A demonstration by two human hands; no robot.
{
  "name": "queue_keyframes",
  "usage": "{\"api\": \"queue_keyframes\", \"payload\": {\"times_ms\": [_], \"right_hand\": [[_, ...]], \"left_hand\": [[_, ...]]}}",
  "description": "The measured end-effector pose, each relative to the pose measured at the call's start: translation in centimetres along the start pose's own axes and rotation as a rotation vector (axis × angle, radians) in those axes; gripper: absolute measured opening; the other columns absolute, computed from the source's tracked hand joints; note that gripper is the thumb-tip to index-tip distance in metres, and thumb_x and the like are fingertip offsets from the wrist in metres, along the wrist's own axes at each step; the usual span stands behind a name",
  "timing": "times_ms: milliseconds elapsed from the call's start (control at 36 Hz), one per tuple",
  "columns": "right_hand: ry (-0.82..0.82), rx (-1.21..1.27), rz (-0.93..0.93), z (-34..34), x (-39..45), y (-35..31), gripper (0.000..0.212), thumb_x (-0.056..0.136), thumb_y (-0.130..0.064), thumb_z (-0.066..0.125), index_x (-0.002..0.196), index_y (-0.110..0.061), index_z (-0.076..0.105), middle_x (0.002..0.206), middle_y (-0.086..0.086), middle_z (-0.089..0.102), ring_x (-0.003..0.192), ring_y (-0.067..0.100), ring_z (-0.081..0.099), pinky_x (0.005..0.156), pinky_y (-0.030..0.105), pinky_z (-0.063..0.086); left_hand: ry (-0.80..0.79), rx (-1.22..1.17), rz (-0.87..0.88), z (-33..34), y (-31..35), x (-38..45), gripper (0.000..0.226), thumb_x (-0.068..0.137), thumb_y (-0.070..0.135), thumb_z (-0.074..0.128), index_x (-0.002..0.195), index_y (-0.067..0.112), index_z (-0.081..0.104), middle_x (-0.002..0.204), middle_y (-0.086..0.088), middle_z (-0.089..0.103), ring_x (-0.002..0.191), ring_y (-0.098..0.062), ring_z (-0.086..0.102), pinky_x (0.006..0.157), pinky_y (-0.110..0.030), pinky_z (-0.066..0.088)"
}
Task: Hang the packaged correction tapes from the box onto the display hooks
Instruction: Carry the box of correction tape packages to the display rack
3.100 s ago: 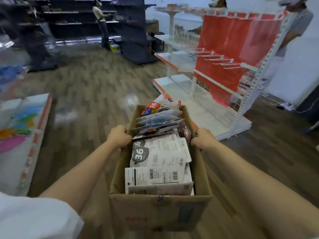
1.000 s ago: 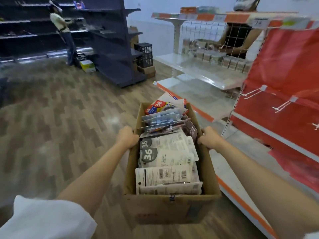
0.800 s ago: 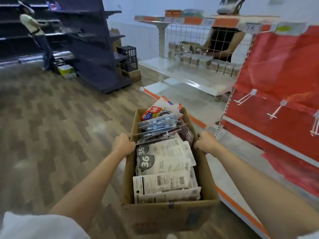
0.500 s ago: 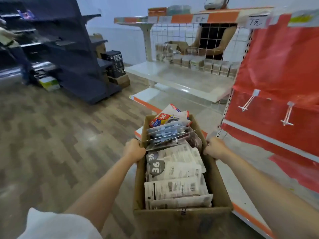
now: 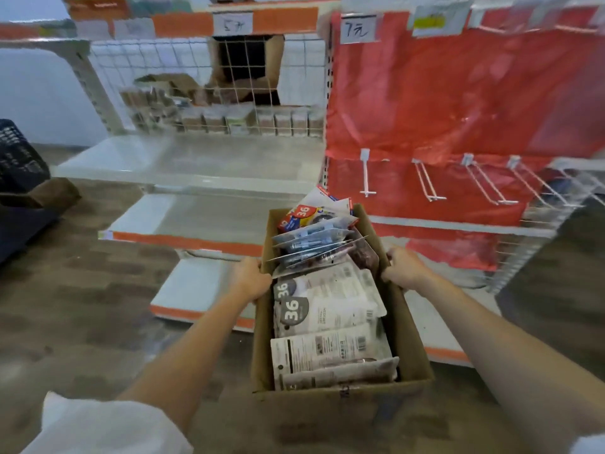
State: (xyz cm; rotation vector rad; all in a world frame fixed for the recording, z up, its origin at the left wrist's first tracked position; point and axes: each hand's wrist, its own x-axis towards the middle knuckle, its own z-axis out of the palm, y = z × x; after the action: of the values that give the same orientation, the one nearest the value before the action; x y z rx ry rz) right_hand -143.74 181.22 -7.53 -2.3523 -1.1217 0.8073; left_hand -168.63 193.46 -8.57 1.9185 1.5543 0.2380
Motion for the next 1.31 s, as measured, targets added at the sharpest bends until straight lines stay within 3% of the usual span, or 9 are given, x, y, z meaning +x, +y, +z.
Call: {"api": "queue_keyframes", "payload": {"times_ms": [167, 278, 389, 639, 722, 833, 972, 1167, 1306], "right_hand": [[0.121, 0.044, 0.212, -0.2, -2.2, 2.0, 0.015, 0.084, -0.003, 0.057, 0.096, -0.005, 0.047, 0.088, 0.014, 0.055, 0.072, 0.030, 0.058, 0.047, 0.029, 0.048], [0.176, 0.089, 0.318, -0.4, -4.3, 4.1, 0.017, 0.084, -0.003, 0.058, 0.097, -0.002, 0.048, 0.086, 0.013, 0.056, 0.074, 0.030, 0.060, 0.054, 0.037, 0.055], [0.240, 0.106, 0.419, -1.1, -6.4, 6.8, 0.010, 0.084, -0.002, 0.058, 0.093, 0.003, 0.056, 0.084, 0.016, 0.060, 0.071, 0.030, 0.061, 0.043, 0.024, 0.046], [0.371, 0.196, 0.629, -4.9, -8.4, 15.0, 0.010, 0.083, -0.002, 0.059, 0.075, -0.005, 0.055, 0.082, 0.015, 0.061, 0.057, 0.025, 0.060, 0.038, 0.027, 0.050], [0.390, 0.213, 0.687, -6.3, -8.0, 18.4, 0.005, 0.082, -0.003, 0.060, 0.084, -0.004, 0.057, 0.086, 0.014, 0.061, 0.061, 0.024, 0.061, 0.046, 0.031, 0.054], [0.414, 0.259, 0.738, -7.9, -7.4, 23.0, 0.018, 0.081, -0.006, 0.061, 0.098, -0.003, 0.056, 0.092, 0.012, 0.058, 0.062, 0.020, 0.057, 0.036, 0.023, 0.045], [0.433, 0.328, 0.810, -8.8, -6.6, 28.6, 0.030, 0.082, -0.010, 0.063, 0.109, -0.003, 0.053, 0.109, 0.017, 0.059, 0.082, 0.024, 0.054, 0.048, 0.024, 0.041], [0.503, 0.497, 0.990, -8.0, -4.3, 35.8, 0.041, 0.082, -0.004, 0.059, 0.122, -0.002, 0.050, 0.118, 0.020, 0.058, 0.102, 0.035, 0.059, 0.084, 0.042, 0.054], [0.541, 0.584, 1.121, -6.3, -1.8, 41.1, 0.040, 0.084, -0.002, 0.056, 0.124, -0.003, 0.047, 0.119, 0.020, 0.057, 0.103, 0.036, 0.058, 0.087, 0.044, 0.052]], "left_hand": [[-0.139, 0.082, 0.190, 0.7, 2.7, 3.7, 0.019, 0.082, 0.006, 0.051, 0.089, 0.004, 0.069, 0.084, -0.017, 0.071, 0.075, -0.030, 0.070, 0.069, -0.036, 0.059], [-0.257, 0.110, 0.298, 2.5, 5.4, 5.1, 0.018, 0.081, 0.005, 0.050, 0.083, 0.003, 0.068, 0.076, -0.017, 0.070, 0.067, -0.029, 0.069, 0.066, -0.036, 0.059], [-0.326, 0.143, 0.401, 5.1, 9.0, 5.3, 0.014, 0.086, 0.006, 0.049, 0.087, 0.004, 0.063, 0.068, -0.008, 0.060, 0.056, -0.019, 0.058, 0.044, -0.025, 0.045], [-0.485, 0.207, 0.569, 14.0, 17.6, 4.9, 0.018, 0.082, 0.005, 0.049, 0.086, -0.001, 0.066, 0.077, -0.020, 0.067, 0.069, -0.032, 0.068, 0.058, -0.030, 0.053], [-0.514, 0.236, 0.587, 17.6, 20.6, 4.8, 0.019, 0.082, 0.007, 0.051, 0.090, 0.002, 0.067, 0.080, -0.019, 0.067, 0.073, -0.032, 0.068, 0.061, -0.031, 0.054], [-0.533, 0.303, 0.630, 21.9, 24.6, 4.4, 0.015, 0.082, 0.006, 0.052, 0.090, 0.007, 0.064, 0.079, -0.014, 0.063, 0.073, -0.030, 0.065, 0.059, -0.030, 0.050], [-0.546, 0.400, 0.728, 27.7, 28.9, 4.6, 0.022, 0.082, 0.006, 0.053, 0.099, 0.003, 0.067, 0.100, -0.021, 0.067, 0.098, -0.037, 0.063, 0.079, -0.039, 0.051], [-0.655, 0.502, 0.765, 37.0, 33.4, 6.4, 0.019, 0.080, 0.011, 0.054, 0.096, 0.008, 0.063, 0.102, -0.020, 0.066, 0.098, -0.037, 0.061, 0.077, -0.039, 0.052], [-0.735, 0.571, 0.822, 45.5, 35.2, 8.2, 0.029, 0.079, 0.013, 0.055, 0.108, 0.013, 0.061, 0.112, -0.016, 0.064, 0.106, -0.035, 0.058, 0.081, -0.038, 0.049]]}}
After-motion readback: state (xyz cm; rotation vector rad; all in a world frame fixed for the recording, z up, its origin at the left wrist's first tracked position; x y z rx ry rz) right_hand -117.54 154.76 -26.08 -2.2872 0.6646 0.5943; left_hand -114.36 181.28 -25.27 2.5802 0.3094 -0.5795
